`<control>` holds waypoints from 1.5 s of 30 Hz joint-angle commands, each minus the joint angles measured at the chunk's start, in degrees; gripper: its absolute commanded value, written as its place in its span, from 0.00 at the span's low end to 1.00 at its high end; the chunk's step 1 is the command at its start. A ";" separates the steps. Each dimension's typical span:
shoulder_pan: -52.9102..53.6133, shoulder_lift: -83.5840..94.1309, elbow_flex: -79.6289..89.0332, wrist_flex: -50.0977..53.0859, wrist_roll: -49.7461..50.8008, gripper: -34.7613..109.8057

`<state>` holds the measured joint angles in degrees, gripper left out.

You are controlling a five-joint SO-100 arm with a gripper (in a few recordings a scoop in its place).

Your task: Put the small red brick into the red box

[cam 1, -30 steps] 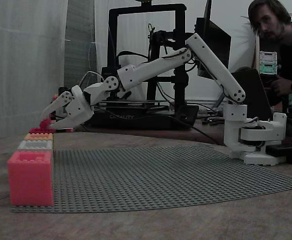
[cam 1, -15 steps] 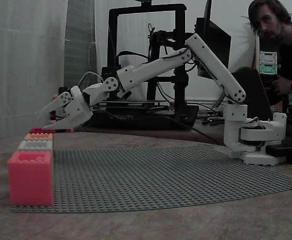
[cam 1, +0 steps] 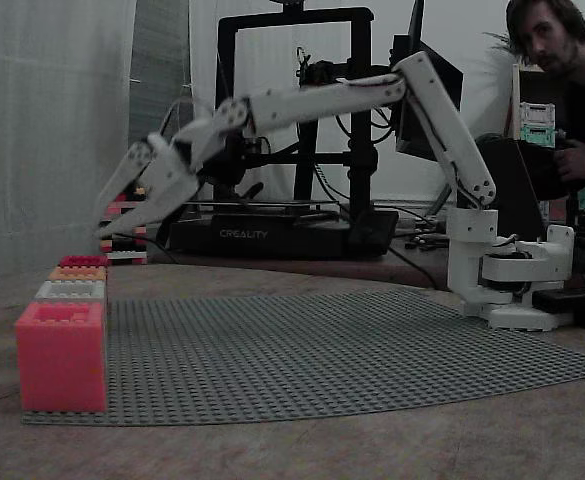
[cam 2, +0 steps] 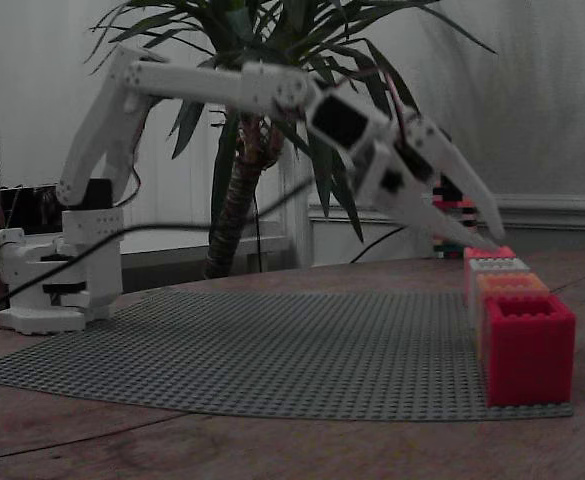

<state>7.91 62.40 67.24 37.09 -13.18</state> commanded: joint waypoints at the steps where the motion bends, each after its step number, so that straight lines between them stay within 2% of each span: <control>1: -2.29 16.79 3.25 9.05 -0.09 0.24; 7: -4.39 32.43 22.15 17.14 0.00 0.24; 28: -6.06 91.67 86.84 27.60 2.02 0.24; 31: -6.06 100.02 91.76 31.99 2.72 0.24; 35: -6.06 121.46 96.24 43.24 2.99 0.24; 45: -6.59 122.17 96.42 43.42 4.83 0.24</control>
<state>1.58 183.78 164.00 79.89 -8.26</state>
